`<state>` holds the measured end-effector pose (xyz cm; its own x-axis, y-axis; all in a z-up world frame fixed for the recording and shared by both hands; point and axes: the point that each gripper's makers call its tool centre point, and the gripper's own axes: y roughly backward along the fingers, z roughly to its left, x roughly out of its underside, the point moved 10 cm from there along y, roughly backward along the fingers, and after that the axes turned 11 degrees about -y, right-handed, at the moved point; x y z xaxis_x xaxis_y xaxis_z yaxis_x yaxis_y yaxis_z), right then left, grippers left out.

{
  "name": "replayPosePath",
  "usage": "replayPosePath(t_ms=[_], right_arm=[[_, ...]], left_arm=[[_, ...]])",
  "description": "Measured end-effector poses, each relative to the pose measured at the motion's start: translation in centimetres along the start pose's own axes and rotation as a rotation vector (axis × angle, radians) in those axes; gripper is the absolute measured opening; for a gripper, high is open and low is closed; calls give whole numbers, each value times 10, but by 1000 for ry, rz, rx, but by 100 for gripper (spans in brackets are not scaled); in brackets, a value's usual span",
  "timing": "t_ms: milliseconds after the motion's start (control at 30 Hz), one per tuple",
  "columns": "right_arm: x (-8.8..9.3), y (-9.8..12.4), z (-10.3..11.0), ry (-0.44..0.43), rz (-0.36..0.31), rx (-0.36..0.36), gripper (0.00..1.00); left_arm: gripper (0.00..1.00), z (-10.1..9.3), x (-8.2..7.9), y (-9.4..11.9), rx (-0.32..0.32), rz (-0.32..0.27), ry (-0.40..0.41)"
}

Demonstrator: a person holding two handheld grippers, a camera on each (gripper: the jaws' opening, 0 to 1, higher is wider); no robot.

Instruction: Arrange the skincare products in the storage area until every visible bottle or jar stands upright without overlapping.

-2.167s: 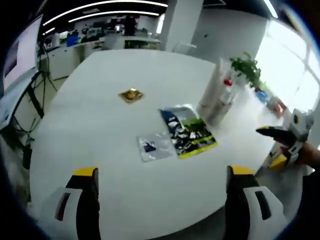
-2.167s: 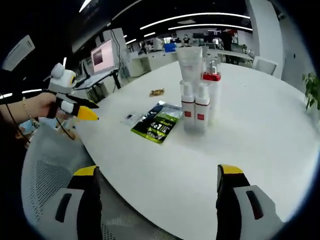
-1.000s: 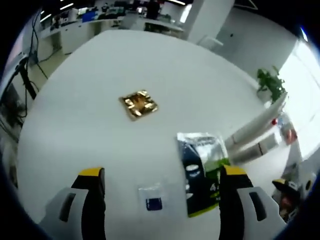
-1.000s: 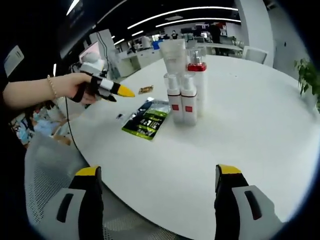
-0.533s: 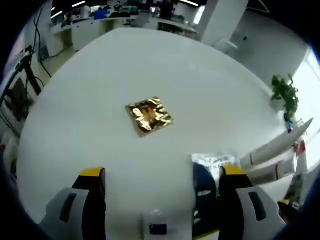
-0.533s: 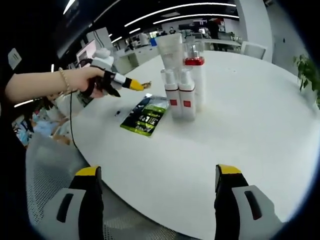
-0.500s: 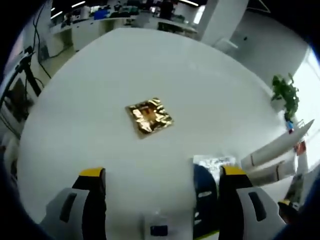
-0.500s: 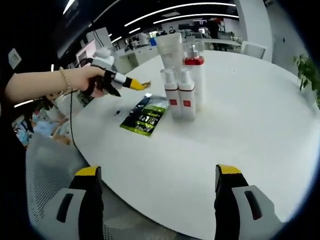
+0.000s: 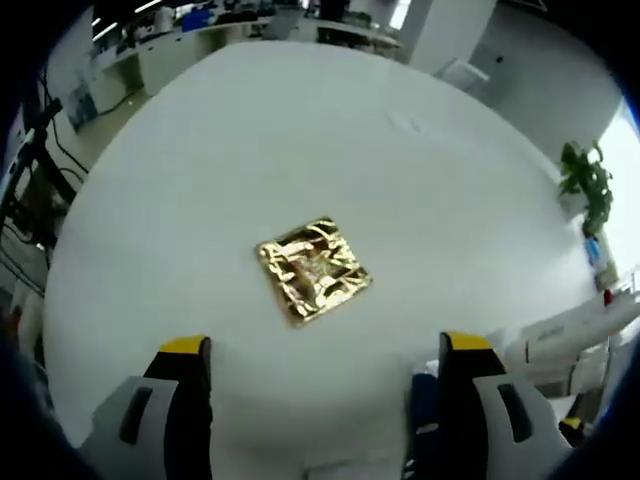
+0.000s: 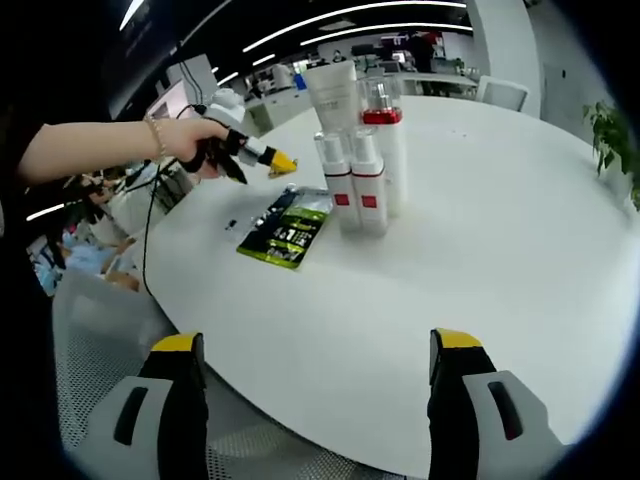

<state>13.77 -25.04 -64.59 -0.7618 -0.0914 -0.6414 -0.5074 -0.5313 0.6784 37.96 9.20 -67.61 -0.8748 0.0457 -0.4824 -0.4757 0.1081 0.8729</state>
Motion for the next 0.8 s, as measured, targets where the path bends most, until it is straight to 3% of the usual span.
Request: replayPosePath(t_ms=[333, 800], right_arm=[[1, -2, -1, -12, 11, 0, 92], [2, -2, -3, -27, 13, 3, 91]], left_arm=[[81, 5, -25, -15, -55, 6, 48], [73, -5, -30, -20, -167, 54, -1]])
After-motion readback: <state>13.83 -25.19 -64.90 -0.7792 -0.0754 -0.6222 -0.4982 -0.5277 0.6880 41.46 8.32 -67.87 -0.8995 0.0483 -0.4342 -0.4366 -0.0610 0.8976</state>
